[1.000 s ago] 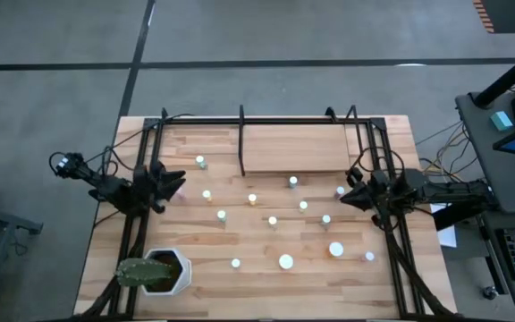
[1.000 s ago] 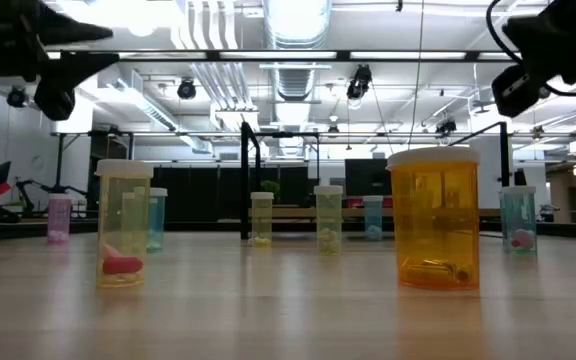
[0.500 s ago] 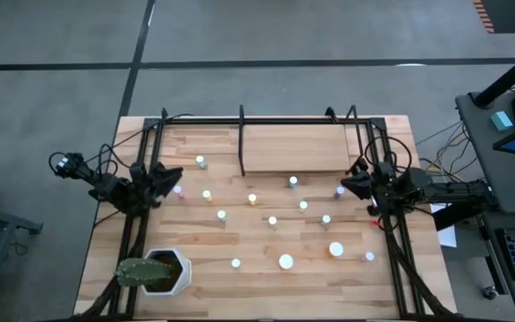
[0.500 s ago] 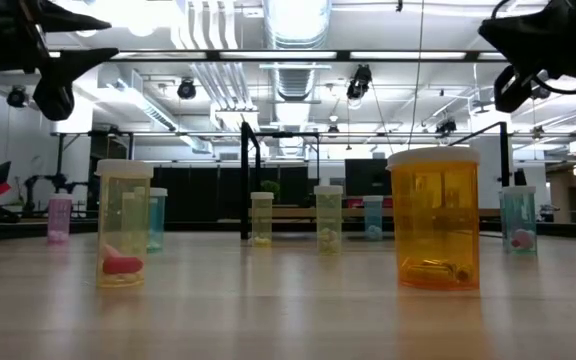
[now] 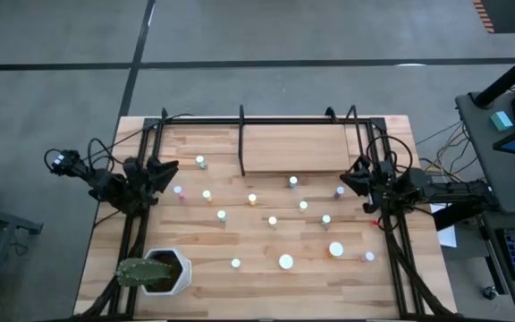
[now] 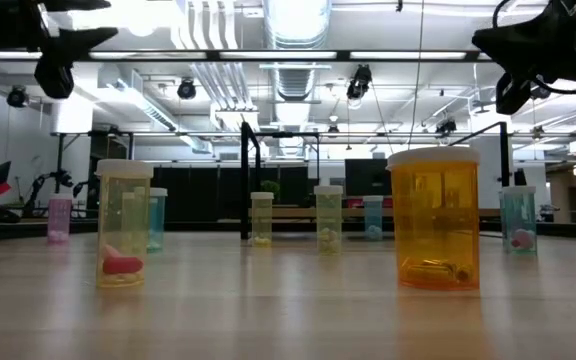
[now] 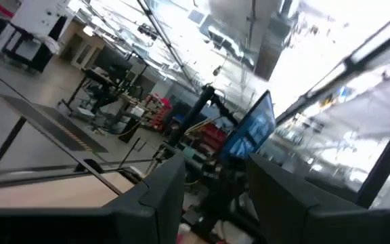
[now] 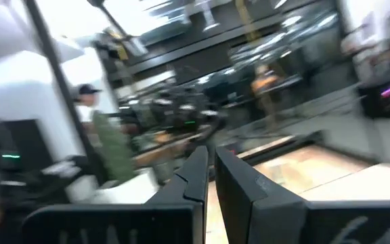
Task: Pick and place medicine bottles onto shelf by color
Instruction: Put the yellow pill bottle on the shelf
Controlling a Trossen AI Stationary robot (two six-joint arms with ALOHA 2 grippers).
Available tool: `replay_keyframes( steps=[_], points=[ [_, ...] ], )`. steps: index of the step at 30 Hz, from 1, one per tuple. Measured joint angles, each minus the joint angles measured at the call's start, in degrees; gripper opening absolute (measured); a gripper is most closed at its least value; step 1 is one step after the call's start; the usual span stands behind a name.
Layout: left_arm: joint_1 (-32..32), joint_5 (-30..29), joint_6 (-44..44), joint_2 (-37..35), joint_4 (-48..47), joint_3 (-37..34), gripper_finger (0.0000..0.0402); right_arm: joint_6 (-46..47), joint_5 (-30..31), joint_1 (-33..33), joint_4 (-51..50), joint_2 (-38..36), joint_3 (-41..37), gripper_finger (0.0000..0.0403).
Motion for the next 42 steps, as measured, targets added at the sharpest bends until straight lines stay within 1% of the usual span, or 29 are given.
replay_keyframes(
  steps=[4, 6, 11, 13, 16, 19, 22, 26, 28, 31, 37, 42],
  points=[
    [-0.04, 0.01, 3.69, 6.82, -0.07, 5.53, 0.0143, -3.05, 1.67, -0.03, 0.95, -0.10, 0.02, 0.0018],
    [0.00, 0.01, 5.06, 10.75, -0.09, 8.45, 0.0143, -6.72, 1.70, -0.03, 2.79, -0.06, 0.02, 0.0018],
    [0.00, 0.04, 9.48, 21.10, -0.21, 15.95, 0.0143, -12.15, 1.79, -0.03, 10.57, -0.03, 0.02, 0.0018],
    [0.00, 0.05, 10.99, 24.11, -0.26, 18.88, 0.0143, -13.84, 1.77, -0.03, 13.47, 0.35, 0.04, 0.0018],
    [0.02, 0.32, 13.48, 28.19, -0.93, 23.13, 0.0143, -16.90, 1.75, -0.03, 17.85, 2.03, 0.09, 0.0018],
    [0.48, 0.50, 13.86, 33.59, -3.57, 27.00, 0.0143, -20.11, 1.65, -0.03, 23.46, 4.53, 0.09, 0.0018],
    [0.77, 2.06, 13.71, 38.00, -7.56, 30.70, 0.0143, -22.25, 1.53, -0.03, 27.52, 7.23, 0.09, 0.0018],
    [1.81, 6.87, 12.31, 44.04, -13.88, 34.99, 0.0143, -23.62, 1.53, -0.03, 28.72, 10.13, 0.09, 0.0018],
    [2.51, 7.14, 11.89, 45.99, -16.16, 37.98, 0.0143, -24.49, 1.48, -0.03, 29.28, 10.83, 0.09, 0.0018],
    [3.80, 8.10, 9.72, 49.14, -22.10, 42.15, 0.0143, -24.61, 1.44, -0.03, 30.61, 11.18, 0.09, 0.0018],
    [7.37, 20.07, 5.35, 55.74, -34.50, 51.65, 0.0143, -24.58, 1.44, -0.01, 30.65, 11.11, 0.09, 0.0018],
    [11.23, 26.48, 0.36, 63.01, -50.79, 60.95, 0.0143, -24.46, 1.45, -0.01, 30.55, 11.09, 0.09, 0.0018]
  ],
)
